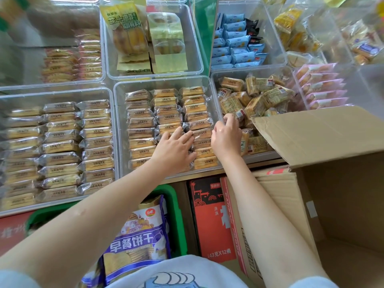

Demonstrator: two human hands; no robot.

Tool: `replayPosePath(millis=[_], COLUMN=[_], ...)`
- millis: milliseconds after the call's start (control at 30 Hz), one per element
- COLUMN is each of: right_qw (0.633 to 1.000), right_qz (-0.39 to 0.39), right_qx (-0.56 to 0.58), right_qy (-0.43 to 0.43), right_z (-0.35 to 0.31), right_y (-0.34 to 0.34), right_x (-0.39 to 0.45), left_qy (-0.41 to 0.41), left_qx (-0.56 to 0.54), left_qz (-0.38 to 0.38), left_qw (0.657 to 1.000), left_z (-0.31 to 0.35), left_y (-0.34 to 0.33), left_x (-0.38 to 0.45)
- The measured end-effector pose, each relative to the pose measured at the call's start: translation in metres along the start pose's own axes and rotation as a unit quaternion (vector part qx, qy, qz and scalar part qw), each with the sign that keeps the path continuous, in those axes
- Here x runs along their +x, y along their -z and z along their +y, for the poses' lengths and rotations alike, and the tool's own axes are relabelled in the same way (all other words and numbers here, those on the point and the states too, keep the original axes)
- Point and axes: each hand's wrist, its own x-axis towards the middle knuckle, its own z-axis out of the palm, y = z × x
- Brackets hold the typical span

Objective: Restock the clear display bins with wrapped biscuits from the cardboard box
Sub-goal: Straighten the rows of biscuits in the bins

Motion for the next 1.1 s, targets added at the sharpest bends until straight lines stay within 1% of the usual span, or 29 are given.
replayPosePath(millis=[67, 100, 233, 300, 400, 467, 500, 633, 800, 833, 967, 1033, 1100], right_qw=[1.000, 1.000, 1.000, 0.999, 0.998, 0.997, 0.997, 0.995, 0.996, 0.995, 0.977, 0.970, 0.967], right_qz=[0.023, 0.021, -0.028, -0.035, -0.007, 0.021, 0.017, -0.068, -0.065, -0.079, -0.187, -0.213, -0.222], right_qx=[0.015, 0.016, 0.000, 0.013, 0.054, 0.064, 0.061, 0.005, 0.007, -0.005, -0.068, -0.088, -0.097], right_qy=[0.002, 0.002, -0.002, -0.012, -0.022, -0.034, -0.043, -0.068, -0.062, -0.062, -0.082, -0.082, -0.083], right_z=[0.001, 0.001, 0.002, 0.002, -0.002, -0.004, -0.004, -0.001, 0.007, 0.008, 0.007, 0.003, 0.001], right_y=[0.000, 0.000, 0.003, 0.005, 0.015, 0.025, 0.028, 0.023, 0.031, 0.034, 0.039, 0.039, 0.038], right_x=[-0.002, -0.002, 0.000, 0.000, -0.010, -0.021, -0.027, -0.049, -0.053, -0.053, -0.054, -0.050, -0.044], left_qy=[-0.005, -0.010, -0.021, -0.022, -0.048, -0.071, -0.075, -0.065, -0.062, -0.065, -0.076, -0.069, -0.066], left_qx=[0.000, 0.000, -0.005, -0.018, -0.028, -0.037, -0.045, -0.070, -0.094, -0.095, -0.086, -0.086, -0.092], left_qz=[0.002, 0.004, 0.014, 0.022, 0.043, 0.044, 0.038, 0.008, 0.038, 0.043, 0.051, 0.054, 0.048], left_qw=[1.000, 1.000, 1.000, 0.999, 0.998, 0.996, 0.995, 0.995, 0.993, 0.992, 0.992, 0.992, 0.992], left_z=[-0.001, -0.002, -0.005, -0.005, -0.003, 0.001, 0.003, 0.004, 0.007, 0.008, 0.007, 0.007, 0.010], left_y=[-0.002, -0.002, 0.000, 0.001, -0.001, -0.006, -0.009, -0.021, -0.027, -0.029, -0.042, -0.043, -0.040], left_x=[0.000, -0.001, -0.005, -0.009, -0.020, -0.029, -0.032, -0.036, -0.043, -0.046, -0.060, -0.062, -0.062])
